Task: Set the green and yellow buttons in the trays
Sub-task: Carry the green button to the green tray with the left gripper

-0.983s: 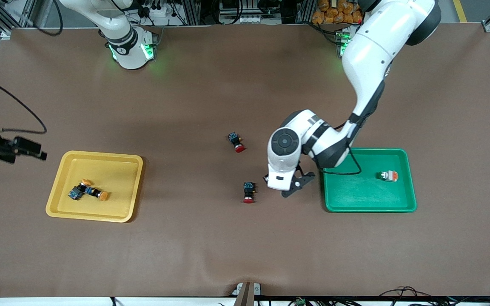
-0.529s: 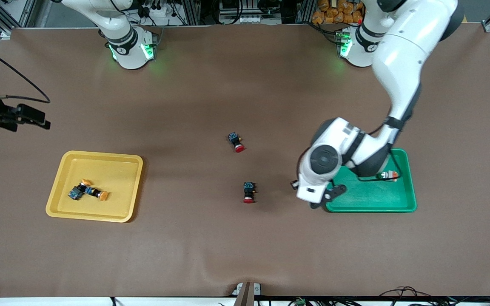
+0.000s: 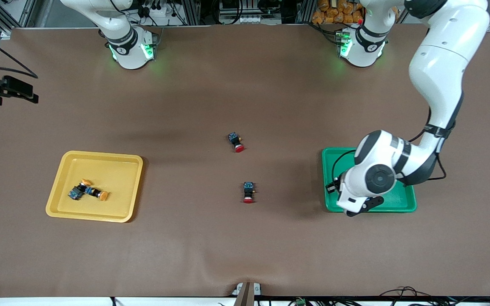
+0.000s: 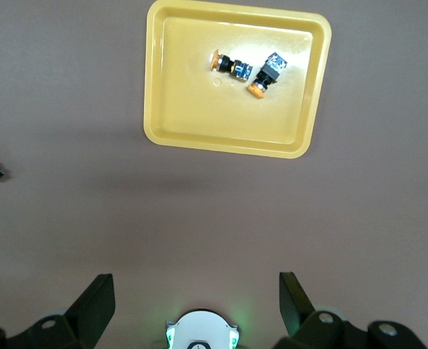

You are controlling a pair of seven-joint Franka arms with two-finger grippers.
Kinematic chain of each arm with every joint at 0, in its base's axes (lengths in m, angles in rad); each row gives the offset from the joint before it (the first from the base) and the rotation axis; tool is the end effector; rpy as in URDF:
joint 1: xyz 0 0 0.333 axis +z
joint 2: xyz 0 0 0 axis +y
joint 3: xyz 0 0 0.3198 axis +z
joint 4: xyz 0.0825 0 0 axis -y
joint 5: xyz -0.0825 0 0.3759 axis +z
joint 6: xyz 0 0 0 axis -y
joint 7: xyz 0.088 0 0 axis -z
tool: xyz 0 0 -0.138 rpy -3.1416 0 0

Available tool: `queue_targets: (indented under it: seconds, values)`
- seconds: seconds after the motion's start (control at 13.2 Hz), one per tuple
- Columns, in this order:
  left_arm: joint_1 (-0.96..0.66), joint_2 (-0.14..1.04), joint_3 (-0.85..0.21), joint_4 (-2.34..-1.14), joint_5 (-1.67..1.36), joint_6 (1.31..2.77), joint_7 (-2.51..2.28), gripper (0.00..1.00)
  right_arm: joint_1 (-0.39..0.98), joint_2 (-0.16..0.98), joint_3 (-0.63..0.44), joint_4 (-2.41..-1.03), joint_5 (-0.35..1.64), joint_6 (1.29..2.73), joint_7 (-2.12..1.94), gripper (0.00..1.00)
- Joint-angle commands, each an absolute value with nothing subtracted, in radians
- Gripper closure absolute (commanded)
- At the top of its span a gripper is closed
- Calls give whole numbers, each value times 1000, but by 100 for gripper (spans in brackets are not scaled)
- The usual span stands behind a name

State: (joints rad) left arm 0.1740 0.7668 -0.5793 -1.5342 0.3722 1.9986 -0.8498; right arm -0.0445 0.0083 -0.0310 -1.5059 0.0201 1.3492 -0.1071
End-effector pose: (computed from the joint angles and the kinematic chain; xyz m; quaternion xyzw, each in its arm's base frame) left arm 0.6488 -0.1894 0.2185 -0.9801 -0.1765 0.0894 0.0169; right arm 0.5187 -0.0361 0.6052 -0.9964 -0.0171 0.0812 0.0173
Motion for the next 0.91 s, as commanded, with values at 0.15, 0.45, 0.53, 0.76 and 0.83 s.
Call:
queue_targets:
  seconds: [0.15,0.45,0.53,0.76,0.83]
  values:
    - [314,681,-627,-1735,419,2120,-715,100,-58,21,-12,-1486,3,1350,-92,0]
    - [324,677,-627,-1746,419,2146,-713,0,-66,28,-12,-1485,18,1400,-83,0]
    - [324,663,-629,-1744,419,2146,-713,0,-63,28,-12,-1486,20,1416,-81,0]
    - [322,614,-629,-1735,419,2138,-703,0,-57,29,-12,-1485,15,1422,-81,0]
    - [321,597,-629,-1720,419,2137,-684,0,-57,28,-12,-1485,14,1437,-83,0]
